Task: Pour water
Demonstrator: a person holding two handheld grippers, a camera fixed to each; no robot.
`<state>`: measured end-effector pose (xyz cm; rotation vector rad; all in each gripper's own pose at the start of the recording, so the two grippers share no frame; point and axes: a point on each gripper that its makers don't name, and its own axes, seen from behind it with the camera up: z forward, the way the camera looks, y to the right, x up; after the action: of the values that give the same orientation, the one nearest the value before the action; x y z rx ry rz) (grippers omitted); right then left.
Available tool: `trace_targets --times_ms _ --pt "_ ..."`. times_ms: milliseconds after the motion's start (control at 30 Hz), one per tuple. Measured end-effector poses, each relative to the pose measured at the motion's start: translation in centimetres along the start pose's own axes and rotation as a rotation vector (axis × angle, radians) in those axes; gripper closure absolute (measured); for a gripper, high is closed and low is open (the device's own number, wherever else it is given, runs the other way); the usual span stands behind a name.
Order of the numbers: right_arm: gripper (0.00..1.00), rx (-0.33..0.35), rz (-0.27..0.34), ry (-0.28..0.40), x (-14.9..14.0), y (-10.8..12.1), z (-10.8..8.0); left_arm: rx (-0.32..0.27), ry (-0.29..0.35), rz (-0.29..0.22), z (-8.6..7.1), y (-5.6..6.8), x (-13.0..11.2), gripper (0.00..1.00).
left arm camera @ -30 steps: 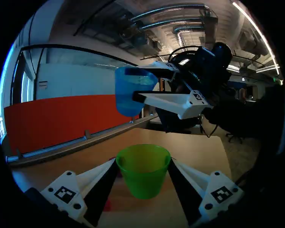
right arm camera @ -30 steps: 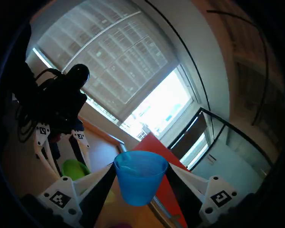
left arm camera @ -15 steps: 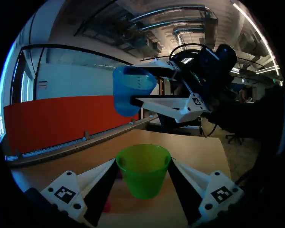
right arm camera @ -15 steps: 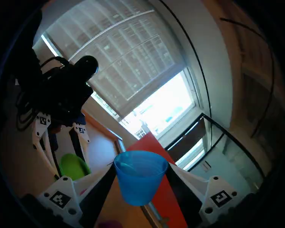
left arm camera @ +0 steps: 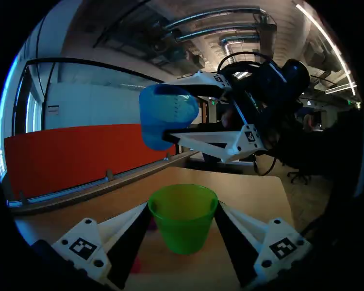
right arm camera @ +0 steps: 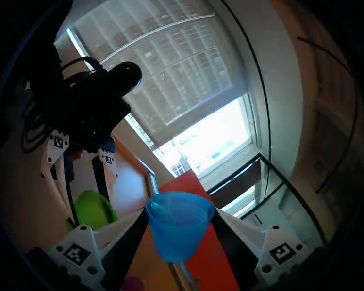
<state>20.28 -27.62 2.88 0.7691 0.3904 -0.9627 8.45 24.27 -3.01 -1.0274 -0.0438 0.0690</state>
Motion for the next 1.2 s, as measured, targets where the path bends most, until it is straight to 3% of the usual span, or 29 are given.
trace_targets --times_ms 1200 --pt "0.07 0.016 -0.180 -0.020 0.42 -0.38 0.41 -0.004 0.002 -0.001 0.12 0.50 0.11 0.13"
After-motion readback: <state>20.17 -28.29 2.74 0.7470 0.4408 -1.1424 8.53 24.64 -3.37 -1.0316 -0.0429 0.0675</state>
